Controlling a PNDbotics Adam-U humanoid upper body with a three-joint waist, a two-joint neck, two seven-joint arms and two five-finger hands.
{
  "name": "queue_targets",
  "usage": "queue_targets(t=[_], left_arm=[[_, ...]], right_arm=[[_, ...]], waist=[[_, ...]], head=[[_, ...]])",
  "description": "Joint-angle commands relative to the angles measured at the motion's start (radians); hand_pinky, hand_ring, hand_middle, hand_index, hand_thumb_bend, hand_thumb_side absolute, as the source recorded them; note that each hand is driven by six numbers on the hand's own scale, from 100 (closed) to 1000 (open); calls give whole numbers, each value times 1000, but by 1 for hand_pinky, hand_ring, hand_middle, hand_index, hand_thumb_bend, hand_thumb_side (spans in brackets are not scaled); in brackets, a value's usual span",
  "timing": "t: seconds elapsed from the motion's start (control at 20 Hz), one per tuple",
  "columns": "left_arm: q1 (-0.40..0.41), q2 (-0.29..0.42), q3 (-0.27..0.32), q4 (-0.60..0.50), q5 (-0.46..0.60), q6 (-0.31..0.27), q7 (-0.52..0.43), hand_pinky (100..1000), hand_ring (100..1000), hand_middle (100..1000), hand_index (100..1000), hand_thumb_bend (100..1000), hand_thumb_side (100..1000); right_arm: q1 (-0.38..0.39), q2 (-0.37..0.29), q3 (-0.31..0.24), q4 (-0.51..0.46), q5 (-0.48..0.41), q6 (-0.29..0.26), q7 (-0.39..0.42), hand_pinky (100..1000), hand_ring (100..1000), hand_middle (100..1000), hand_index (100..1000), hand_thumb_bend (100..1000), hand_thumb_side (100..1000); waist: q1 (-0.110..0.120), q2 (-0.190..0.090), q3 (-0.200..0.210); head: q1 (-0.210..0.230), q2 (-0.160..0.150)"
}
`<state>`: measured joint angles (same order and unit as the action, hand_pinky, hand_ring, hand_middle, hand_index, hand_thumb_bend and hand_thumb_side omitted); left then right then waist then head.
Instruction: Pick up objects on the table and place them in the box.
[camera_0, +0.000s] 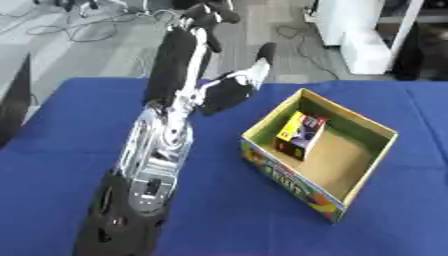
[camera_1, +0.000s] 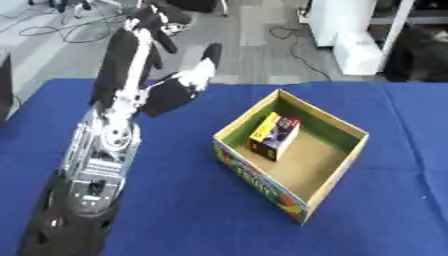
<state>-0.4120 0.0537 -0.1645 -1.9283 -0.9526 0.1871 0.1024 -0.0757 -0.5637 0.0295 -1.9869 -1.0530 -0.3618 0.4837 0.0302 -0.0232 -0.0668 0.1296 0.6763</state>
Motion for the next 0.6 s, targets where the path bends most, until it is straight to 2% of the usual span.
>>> queue_targets(t=[0.05,0.25,0.6], left_arm=[[-8,8,5,-26,42,-22,50,271,468,679,721,338,667],[-6,12,3,-31,81,-59,107,252,435,646,698,340,666],[2,17,-2,-8,118,-92,137,256,437,648,696,344,664]], right_arm=[[1,-17,-11,-13,14,-10,2,141,298,384,480,100,1000],[0,-17,-7,-13,22,-13,6,141,298,384,481,100,1000],[-6,-20,-5,-13,21,-15,8,141,298,384,481,100,1000]], waist=[[-6,-3,7],[-4,1,15],[0,4,17]], head=[[16,3],[20,-2],[-25,-24]])
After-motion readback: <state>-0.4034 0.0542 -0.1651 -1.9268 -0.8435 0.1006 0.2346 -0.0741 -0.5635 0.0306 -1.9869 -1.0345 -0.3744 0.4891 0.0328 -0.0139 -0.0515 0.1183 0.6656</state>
